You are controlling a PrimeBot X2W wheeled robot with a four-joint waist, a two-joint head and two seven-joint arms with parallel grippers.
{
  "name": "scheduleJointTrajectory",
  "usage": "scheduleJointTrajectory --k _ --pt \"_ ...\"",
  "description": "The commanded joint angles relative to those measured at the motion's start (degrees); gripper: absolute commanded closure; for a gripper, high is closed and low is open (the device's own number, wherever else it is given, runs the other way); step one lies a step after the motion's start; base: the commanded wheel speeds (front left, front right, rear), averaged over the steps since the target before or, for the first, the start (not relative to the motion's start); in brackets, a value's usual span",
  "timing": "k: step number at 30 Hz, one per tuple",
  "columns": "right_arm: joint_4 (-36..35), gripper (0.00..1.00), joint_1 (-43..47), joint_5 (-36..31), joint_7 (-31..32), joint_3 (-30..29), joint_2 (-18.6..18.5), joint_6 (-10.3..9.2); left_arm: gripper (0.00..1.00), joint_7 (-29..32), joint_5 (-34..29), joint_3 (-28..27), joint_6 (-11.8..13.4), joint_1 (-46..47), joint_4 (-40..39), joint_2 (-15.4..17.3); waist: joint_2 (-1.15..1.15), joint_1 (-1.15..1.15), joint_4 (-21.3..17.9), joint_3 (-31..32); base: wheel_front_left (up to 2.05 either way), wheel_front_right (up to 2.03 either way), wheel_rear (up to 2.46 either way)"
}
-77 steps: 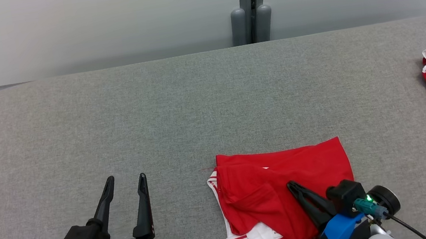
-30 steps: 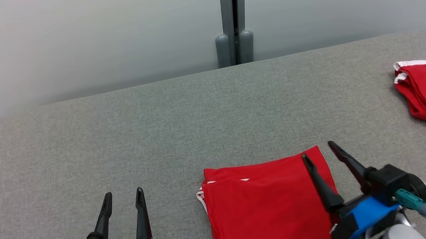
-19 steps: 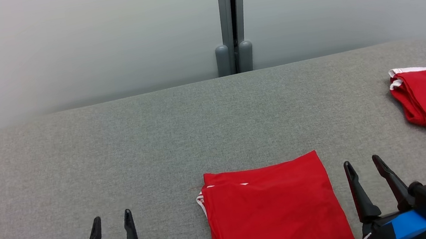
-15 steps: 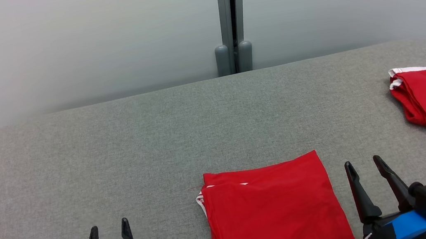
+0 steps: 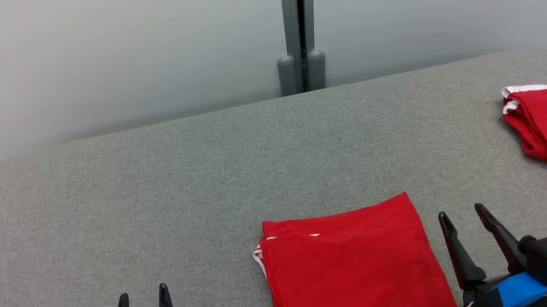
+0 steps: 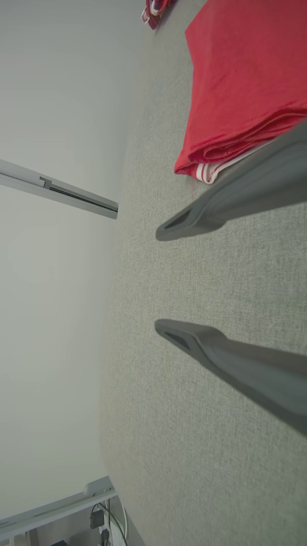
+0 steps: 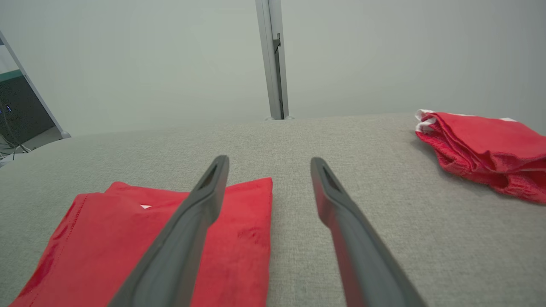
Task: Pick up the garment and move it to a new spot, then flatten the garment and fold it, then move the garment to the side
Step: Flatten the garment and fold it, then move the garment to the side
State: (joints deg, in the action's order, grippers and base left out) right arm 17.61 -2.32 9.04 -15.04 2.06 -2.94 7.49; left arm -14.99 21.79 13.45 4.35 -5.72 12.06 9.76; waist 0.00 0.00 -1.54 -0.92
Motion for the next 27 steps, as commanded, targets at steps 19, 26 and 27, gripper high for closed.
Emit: scheduleJointTrajectory --k 19,26,27 --pt "2.6 0.00 -8.4 -6.0 16.0 -2.3 0.1 0.01 0.00 -0.3 -2.9 -2.1 -1.7 2.6 0.3 -1.2 0.00 0.00 1.1 -2.1 0.00 0.00 0.00" --pt "5.4 0.00 -8.7 -4.7 31.5 -2.3 0.0 0.01 0.00 -0.3 -3.8 -2.1 -2.3 3.9 0.9 -2.0 0.00 0.00 3.9 -4.2 0.00 0.00 0.00" --pt "5.4 0.00 -8.7 -4.7 31.5 -2.3 0.0 0.01 0.00 -0.3 -3.8 -2.1 -2.3 3.9 0.9 -2.0 0.00 0.00 3.9 -4.2 0.00 0.00 0.00"
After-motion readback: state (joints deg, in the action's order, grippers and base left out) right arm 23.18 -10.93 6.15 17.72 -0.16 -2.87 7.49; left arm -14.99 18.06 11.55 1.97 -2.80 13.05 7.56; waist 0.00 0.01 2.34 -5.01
